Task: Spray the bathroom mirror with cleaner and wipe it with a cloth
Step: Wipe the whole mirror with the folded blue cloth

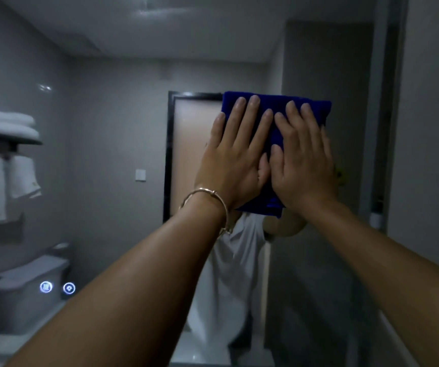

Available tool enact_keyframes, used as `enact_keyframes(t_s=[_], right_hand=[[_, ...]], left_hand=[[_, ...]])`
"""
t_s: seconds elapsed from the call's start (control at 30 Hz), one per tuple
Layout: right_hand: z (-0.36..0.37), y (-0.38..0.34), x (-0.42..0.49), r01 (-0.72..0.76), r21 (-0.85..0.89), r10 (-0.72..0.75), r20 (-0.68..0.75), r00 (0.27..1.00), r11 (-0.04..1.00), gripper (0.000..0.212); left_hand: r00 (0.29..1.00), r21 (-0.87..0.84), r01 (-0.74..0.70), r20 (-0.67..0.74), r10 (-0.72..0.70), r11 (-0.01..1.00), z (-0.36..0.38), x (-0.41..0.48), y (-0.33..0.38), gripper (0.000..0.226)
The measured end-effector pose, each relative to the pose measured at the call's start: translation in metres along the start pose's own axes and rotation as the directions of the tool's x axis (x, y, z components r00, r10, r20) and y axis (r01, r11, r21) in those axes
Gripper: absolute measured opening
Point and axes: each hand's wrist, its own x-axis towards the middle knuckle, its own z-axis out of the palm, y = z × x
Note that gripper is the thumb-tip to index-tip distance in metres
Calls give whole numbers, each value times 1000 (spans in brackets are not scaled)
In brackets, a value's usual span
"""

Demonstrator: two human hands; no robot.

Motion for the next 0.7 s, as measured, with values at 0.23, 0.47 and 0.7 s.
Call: enact_keyframes(t_s=[0.23, 0.47, 0.7], right_hand=[[6, -42, -11, -14, -42, 17, 79, 997, 999, 58], [39, -130, 7, 142, -4, -141, 90, 986, 990, 57], [81, -253, 21, 225, 50, -230, 121, 966, 973, 62]], left_hand=[[997, 28, -72, 37, 71, 997, -3, -28, -36, 62], [999, 60, 38, -22, -37, 997, -8, -76, -126, 64], [982, 31, 183, 38, -184, 983, -22, -140, -232, 65]])
